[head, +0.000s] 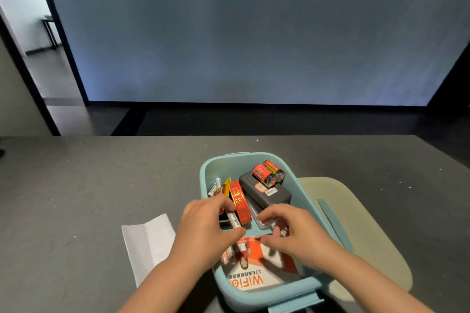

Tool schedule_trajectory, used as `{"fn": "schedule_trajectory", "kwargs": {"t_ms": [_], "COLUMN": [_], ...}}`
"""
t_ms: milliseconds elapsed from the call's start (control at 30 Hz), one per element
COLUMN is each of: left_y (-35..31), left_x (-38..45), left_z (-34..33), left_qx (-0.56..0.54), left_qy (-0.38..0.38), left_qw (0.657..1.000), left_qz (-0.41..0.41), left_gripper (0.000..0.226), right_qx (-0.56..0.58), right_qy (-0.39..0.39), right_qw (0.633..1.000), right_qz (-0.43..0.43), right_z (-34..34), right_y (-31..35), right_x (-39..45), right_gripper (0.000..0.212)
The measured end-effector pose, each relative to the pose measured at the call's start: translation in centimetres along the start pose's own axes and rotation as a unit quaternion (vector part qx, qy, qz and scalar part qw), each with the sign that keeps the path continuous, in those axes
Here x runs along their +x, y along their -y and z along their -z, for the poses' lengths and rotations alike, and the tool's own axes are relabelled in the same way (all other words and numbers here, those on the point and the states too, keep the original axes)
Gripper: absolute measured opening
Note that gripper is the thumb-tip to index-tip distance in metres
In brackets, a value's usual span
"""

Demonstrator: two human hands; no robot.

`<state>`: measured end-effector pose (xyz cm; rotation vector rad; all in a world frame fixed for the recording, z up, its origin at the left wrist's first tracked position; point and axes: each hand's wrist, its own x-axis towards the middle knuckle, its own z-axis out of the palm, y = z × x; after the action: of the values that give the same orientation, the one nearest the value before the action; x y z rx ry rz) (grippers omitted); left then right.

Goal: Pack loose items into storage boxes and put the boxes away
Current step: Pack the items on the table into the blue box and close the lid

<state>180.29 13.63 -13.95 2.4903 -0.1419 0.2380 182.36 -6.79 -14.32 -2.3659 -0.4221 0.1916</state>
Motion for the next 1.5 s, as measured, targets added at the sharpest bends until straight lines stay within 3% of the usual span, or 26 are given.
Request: {"fn": "schedule_trajectory", "kwargs": {"t_ms": [167,400,500,700,867,967,1067,1267,1500], "left_y": [-0.6,-2.7,-2.7,-2.1,-0.8,1.0,3.7,10.9,16.6], "left_x": [1.2,2.8,2.9,2.4,0.9,-2.1,-5.1,-10.6,-15.6], "left_z": [-1.3,-2.8,-3.2,-3.6,-2.3,0.1,3.4,10.3,15.3], "left_qx": [0.159,0.254,0.291,0.323,0.142,0.063,0.024,0.044,0.020], "left_qy": [0.089,0.224,0.246,0.187,0.054,-0.041,-0.119,-0.186,-0.200], "left_qw": [0.983,0.940,0.924,0.925,0.987,0.997,0.991,0.961,0.951], "left_qz": [-0.021,-0.048,-0.043,-0.073,-0.055,-0.034,0.050,0.201,0.235], "left_gripper": [0.038,0.043,0.044,0.019,0.019,0.018,0.016,0.017,0.027], "right_qx": [0.016,0.023,0.018,0.016,0.027,0.030,0.030,0.015,0.026], "right_qy": [-0.010,-0.019,-0.007,0.000,0.008,0.010,0.034,0.092,0.172], "right_qw": [1.000,1.000,1.000,1.000,0.999,0.998,0.995,0.978,0.957], "right_qz": [0.014,0.010,0.011,0.021,0.046,0.057,0.091,0.185,0.231], "right_z": [-0.2,0.1,0.0,-0.1,-0.3,-1.4,-3.9,-11.0,-19.6], "right_y": [0.4,-0.3,-0.6,-0.2,1.0,2.8,6.1,14.5,22.1], "right_x": [-0.7,-0.5,-0.4,-0.1,0.5,1.5,2.9,4.8,6.5], "right_gripper": [0.031,0.027,0.025,0.026,0.025,0.022,0.023,0.023,0.024]}}
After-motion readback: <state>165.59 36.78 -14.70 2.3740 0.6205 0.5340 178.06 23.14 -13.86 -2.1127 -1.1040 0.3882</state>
